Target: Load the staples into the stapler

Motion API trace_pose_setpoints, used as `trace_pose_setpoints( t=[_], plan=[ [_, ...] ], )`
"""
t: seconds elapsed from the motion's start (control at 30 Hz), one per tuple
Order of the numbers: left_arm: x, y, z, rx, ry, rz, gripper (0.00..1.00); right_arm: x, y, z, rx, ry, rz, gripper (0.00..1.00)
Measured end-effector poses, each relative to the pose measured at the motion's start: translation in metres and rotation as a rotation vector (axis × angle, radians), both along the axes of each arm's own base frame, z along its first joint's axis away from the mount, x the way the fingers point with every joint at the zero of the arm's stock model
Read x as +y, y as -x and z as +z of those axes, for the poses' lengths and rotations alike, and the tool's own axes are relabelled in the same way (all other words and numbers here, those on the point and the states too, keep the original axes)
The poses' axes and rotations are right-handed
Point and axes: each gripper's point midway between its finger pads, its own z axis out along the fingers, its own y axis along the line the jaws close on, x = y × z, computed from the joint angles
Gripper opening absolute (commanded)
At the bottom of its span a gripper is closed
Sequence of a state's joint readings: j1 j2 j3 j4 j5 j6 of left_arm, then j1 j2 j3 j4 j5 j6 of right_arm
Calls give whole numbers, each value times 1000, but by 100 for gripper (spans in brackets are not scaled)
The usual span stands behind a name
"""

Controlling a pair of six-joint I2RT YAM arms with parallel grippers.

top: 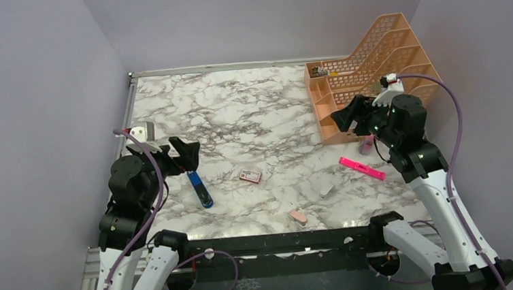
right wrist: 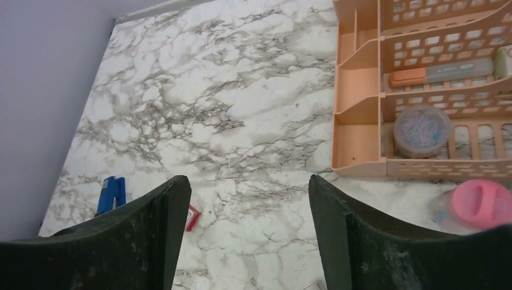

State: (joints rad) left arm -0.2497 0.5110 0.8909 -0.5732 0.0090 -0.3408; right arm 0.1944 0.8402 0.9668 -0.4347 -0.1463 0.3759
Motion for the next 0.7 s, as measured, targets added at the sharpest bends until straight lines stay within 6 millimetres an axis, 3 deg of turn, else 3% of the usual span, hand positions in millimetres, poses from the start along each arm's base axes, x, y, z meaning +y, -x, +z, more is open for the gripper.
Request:
trace_pose_setpoints(
  t=[0.2, 0.37, 0.53, 0.7],
  plan=[
    [-11, 12, -5, -1, 42, -72, 99, 14, -4, -17, 46, -60, 49, 76],
    [-26, 17, -22, 67, 63, -152, 99, 29, -1, -20, 17, -135, 118, 79],
    [-33, 14, -60, 252, 80, -158, 99, 43, -6, -23, 9, -158, 201, 80],
    [-15, 11, -111, 510, 79, 17, 99, 54, -9, -47, 64, -168, 250, 81]
  ],
)
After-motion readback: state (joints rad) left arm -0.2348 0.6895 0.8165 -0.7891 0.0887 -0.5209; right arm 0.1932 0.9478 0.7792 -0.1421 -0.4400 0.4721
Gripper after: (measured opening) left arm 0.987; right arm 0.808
